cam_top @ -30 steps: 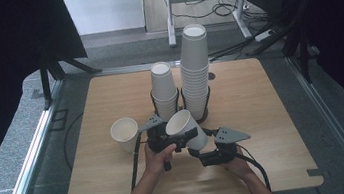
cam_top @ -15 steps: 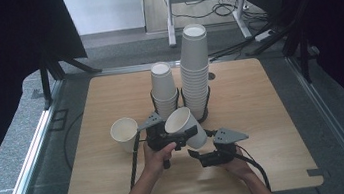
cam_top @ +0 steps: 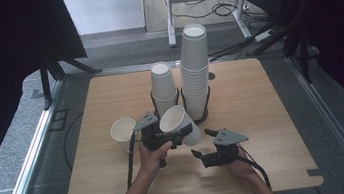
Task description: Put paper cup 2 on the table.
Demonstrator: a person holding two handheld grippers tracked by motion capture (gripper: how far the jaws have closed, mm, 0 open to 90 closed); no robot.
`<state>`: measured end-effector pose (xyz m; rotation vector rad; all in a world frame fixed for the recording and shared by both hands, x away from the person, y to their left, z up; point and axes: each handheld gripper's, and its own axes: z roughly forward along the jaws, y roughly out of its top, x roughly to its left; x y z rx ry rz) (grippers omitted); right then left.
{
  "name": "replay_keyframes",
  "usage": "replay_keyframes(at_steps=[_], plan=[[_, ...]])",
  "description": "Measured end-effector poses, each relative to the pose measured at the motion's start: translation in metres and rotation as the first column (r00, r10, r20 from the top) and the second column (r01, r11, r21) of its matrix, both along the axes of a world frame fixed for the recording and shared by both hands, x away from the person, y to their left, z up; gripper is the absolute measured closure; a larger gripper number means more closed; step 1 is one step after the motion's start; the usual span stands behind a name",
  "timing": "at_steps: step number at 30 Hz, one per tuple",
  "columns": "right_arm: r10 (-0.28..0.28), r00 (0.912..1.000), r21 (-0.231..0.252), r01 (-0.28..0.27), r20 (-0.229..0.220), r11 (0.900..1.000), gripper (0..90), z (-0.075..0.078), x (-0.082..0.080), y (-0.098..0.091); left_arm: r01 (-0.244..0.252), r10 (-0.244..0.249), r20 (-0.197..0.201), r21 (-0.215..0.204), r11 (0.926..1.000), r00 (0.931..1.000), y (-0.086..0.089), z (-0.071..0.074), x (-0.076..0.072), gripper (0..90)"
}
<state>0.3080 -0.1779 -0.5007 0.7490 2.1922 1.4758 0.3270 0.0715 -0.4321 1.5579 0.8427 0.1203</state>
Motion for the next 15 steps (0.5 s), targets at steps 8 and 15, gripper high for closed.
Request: replay_keyframes(at_steps=[8,15], plan=[[-0.017,0.9999,-0.010,0.017,0.000,0.9998,12.9,-0.002,0.000,-0.008,-0.092,0.089,0.029,0.105,0.9903,0.9956,0.001,-0.006,-0.002,11.9],[-0.033,0.9995,-0.006,0.033,-0.001,0.9995,13.1,-0.002,0.001,-0.011,-0.161,0.154,0.048,0.207,0.9650,0.9869,0.001,-0.018,-0.002,11.9]])
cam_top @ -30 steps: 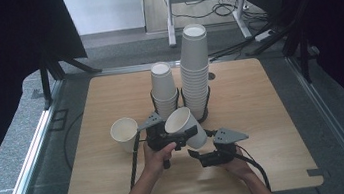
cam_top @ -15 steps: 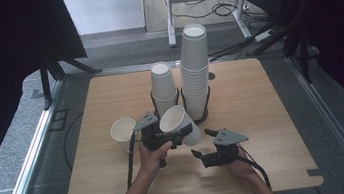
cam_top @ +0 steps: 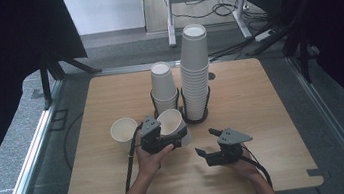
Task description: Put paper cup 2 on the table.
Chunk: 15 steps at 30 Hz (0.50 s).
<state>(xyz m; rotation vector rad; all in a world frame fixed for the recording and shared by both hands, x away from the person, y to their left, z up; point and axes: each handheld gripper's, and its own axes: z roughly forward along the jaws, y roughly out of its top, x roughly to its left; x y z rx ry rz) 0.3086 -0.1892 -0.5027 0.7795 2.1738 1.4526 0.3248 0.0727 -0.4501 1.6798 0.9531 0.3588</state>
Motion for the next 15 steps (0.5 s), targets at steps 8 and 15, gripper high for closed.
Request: replay_keyframes(at_steps=[8,15], plan=[[0.001,1.0000,0.002,-0.001,-0.002,1.0000,13.3,0.000,0.000,0.000,-0.085,0.082,0.032,0.106,0.9908,0.9961,0.003,-0.007,-0.001,11.7],[0.003,1.0000,-0.003,-0.003,-0.005,1.0000,13.4,-0.001,0.000,0.000,-0.155,0.147,0.051,0.217,0.9639,0.9878,0.001,-0.013,0.002,11.5]])
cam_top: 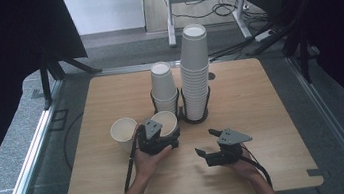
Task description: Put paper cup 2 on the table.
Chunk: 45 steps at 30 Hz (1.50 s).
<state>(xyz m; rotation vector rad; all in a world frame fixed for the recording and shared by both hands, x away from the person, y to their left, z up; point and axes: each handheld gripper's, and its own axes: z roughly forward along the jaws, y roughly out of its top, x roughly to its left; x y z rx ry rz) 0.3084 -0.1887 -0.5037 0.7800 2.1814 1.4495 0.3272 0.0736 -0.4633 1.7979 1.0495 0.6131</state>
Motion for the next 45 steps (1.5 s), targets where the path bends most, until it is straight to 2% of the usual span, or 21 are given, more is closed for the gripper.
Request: replay_keyframes(at_steps=[9,15,23,29,36,45], plan=[[0.001,1.0000,-0.003,-0.001,-0.001,1.0000,13.4,0.000,0.000,0.000,-0.062,0.060,0.027,0.083,0.9946,0.9978,-0.003,-0.004,0.000,11.2],[0.002,1.0000,-0.005,-0.002,-0.004,1.0000,13.4,-0.001,0.000,0.000,-0.072,0.072,0.009,0.103,0.9920,0.9974,-0.003,-0.009,0.004,11.1],[0.001,1.0000,-0.003,-0.002,-0.004,1.0000,13.4,-0.001,0.000,0.001,-0.084,0.084,0.005,0.133,0.9875,0.9965,-0.006,-0.013,0.005,10.8],[0.004,1.0000,-0.007,-0.004,-0.003,1.0000,13.4,-0.001,0.000,0.000,-0.085,0.088,-0.014,0.146,0.9856,0.9960,-0.007,-0.017,0.007,10.4],[0.006,1.0000,-0.005,-0.006,-0.003,1.0000,13.5,-0.001,0.000,0.001,-0.076,0.079,-0.018,0.142,0.9870,0.9967,-0.008,-0.019,0.007,9.1],[0.008,1.0000,-0.006,-0.008,-0.002,1.0000,13.5,-0.001,-0.001,0.001,-0.068,0.071,-0.022,0.116,0.9910,0.9972,-0.009,-0.018,0.004,1.9]])
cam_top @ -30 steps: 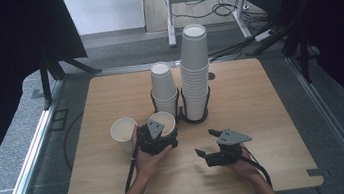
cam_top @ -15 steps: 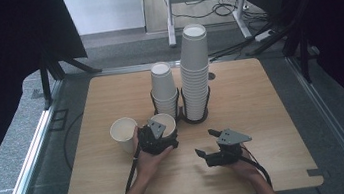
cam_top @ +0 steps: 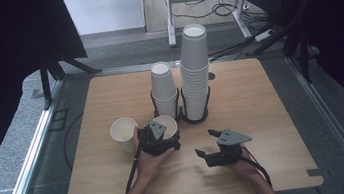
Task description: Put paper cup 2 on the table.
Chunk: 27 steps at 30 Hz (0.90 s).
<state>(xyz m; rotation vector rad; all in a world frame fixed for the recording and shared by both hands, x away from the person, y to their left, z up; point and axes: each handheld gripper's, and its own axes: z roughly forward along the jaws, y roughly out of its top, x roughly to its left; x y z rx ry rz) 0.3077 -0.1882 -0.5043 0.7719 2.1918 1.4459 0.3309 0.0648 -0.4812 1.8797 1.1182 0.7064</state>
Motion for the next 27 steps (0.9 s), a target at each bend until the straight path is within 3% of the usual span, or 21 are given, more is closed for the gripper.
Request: replay_keyframes(at_steps=[10,14,27], plan=[[0.010,1.0000,-0.003,-0.010,0.001,0.9999,13.6,0.000,-0.001,0.001,-0.017,0.017,0.005,0.009,0.9998,0.9998,-0.001,0.005,-0.014,0.5],[0.011,0.9999,-0.002,-0.011,0.001,0.9999,13.6,0.000,-0.001,0.001,-0.031,0.031,0.028,0.025,0.9992,0.9992,0.000,0.008,-0.019,0.4],[0.010,0.9999,-0.002,-0.010,0.003,0.9999,13.6,0.000,-0.001,0.000,-0.034,0.034,0.012,0.007,0.9994,0.9994,0.005,0.009,-0.034,0.6]])
